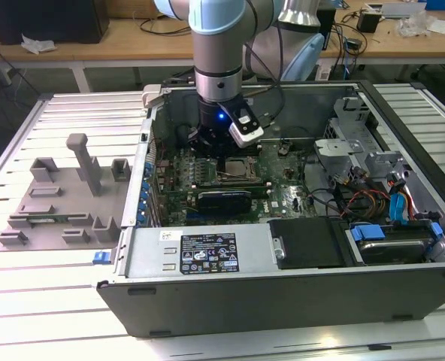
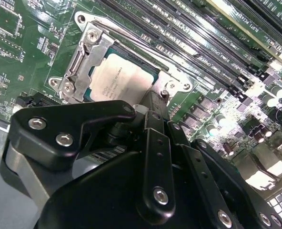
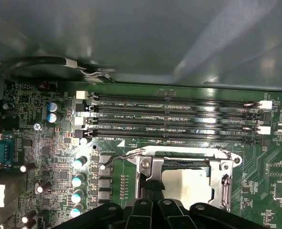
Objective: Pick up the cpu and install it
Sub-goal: 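Close the cpu cover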
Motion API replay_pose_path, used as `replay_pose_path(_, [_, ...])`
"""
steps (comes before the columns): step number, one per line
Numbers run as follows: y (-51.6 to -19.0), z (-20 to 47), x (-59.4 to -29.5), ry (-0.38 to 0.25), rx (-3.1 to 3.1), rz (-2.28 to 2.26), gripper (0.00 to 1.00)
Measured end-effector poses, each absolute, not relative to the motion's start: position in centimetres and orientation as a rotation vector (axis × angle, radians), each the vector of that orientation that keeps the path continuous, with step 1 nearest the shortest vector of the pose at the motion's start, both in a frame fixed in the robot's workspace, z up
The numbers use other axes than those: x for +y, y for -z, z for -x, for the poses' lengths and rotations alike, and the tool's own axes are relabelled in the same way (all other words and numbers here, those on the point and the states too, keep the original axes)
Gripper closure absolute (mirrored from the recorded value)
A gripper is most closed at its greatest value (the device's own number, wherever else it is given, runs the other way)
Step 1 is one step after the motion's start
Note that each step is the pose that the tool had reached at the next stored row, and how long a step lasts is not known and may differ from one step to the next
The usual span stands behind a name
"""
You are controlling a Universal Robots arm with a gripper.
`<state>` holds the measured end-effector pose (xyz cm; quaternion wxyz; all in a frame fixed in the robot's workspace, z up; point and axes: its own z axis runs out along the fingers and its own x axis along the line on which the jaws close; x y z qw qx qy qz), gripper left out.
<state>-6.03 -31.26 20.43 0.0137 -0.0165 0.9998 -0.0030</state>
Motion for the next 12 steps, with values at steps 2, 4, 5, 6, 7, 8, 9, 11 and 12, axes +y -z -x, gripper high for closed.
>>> replay_pose_path(2, [-20.42, 5.79, -31.27, 0.01, 3.114, 0.051, 0.89])
replay_pose_path(4, [-20.4, 5.64, -31.26, 0.009, 3.114, 0.051, 0.89])
replay_pose_path(5, [-20.4, 5.55, -31.27, 0.01, 3.113, 0.052, 0.89])
replay_pose_path(6, [-20.4, 5.5, -31.27, 0.01, 3.113, 0.052, 0.89])
replay_pose_path(7, [-20.4, 5.5, -31.27, 0.01, 3.113, 0.052, 0.89])
replay_pose_path(8, [-20.4, 5.5, -31.26, 0.01, 3.113, 0.051, 0.89])
replay_pose_path(9, [-20.4, 5.5, -31.26, 0.01, 3.114, 0.051, 0.89])
replay_pose_path(11, [-20.46, 5.49, -31.25, 0.009, 3.113, 0.051, 0.89])
replay_pose_path(12, [-20.54, 5.49, -31.25, 0.01, 3.113, 0.051, 0.89])
